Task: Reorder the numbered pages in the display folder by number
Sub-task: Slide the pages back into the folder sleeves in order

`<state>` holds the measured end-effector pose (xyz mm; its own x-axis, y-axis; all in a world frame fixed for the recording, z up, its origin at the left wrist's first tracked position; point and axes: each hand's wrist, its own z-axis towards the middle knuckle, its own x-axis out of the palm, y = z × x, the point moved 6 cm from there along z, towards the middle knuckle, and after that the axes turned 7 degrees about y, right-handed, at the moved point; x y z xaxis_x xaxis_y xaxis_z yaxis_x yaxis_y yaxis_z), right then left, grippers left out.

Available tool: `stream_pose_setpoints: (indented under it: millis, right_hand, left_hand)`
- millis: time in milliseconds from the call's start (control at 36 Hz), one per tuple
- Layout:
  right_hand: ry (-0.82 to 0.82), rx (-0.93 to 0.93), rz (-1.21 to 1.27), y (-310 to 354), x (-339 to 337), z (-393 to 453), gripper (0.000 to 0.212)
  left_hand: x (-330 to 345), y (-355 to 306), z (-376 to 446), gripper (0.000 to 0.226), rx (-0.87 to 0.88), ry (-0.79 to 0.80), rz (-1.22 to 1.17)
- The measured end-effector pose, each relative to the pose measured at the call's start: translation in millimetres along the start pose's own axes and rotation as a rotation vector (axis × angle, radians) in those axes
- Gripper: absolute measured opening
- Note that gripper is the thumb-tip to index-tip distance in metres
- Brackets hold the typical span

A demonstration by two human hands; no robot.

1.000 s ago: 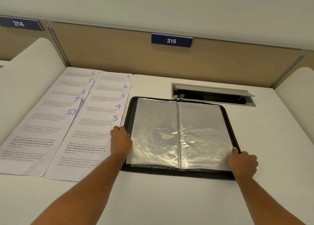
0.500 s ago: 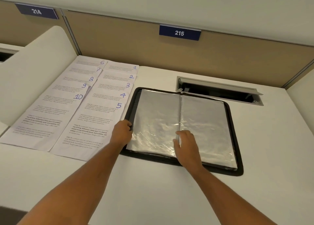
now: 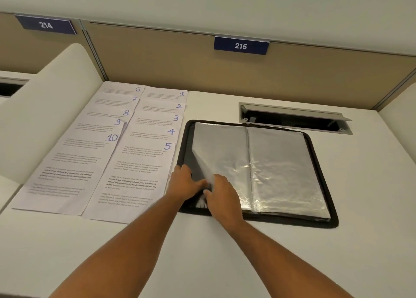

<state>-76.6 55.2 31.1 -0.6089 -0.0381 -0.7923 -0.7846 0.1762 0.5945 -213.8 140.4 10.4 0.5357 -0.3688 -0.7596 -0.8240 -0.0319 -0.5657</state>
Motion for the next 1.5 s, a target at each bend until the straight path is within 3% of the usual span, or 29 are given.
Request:
stream_pose_setpoints:
  millis: [56, 83, 194, 278, 389, 722, 1083, 1222, 1500]
  right_hand:
    - [-0.084, 0.011, 0.033, 0, -6, 1, 0.007]
    - [-0.122, 0.037, 0.057, -2, -8, 2, 0.005]
    - [-0.221, 0.186, 0.176, -13, -20, 4, 0.023]
    - [-0.277, 0.246, 0.256, -22, -33, 3, 0.025]
    - [-0.342, 0.311, 0.356, -37, -50, 0, 0.019]
    - [-0.55, 0.422, 0.462, -101, -108, -14, 0.015]
    - [-0.674, 0.668, 0.404, -196, -142, -69, 0.022]
    - [-0.665, 0.791, 0.421, -219, -136, -94, 0.037]
    - [-0.723, 0.818, 0.206, -228, -139, -93, 0.045]
  left_hand:
    - [1, -2, 1, 0.06, 0.033, -0.008, 0.016]
    - [2, -3, 2, 0.056, 0.057, -0.023, 0.03]
    - [4, -10, 5, 0.042, 0.218, -0.087, 0.148]
    - [13, -11, 4, 0.054, 0.297, -0.033, 0.219]
    - [23, -9, 3, 0.07, 0.323, 0.023, 0.263]
    - [41, -1, 5, 0.071, 0.33, 0.081, 0.409]
    - [45, 3, 5, 0.067, 0.327, 0.029, 0.366]
    - [46, 5, 6, 0.068, 0.333, 0.019, 0.36]
    - [46, 4, 5, 0.068, 0.322, 0.024, 0.371]
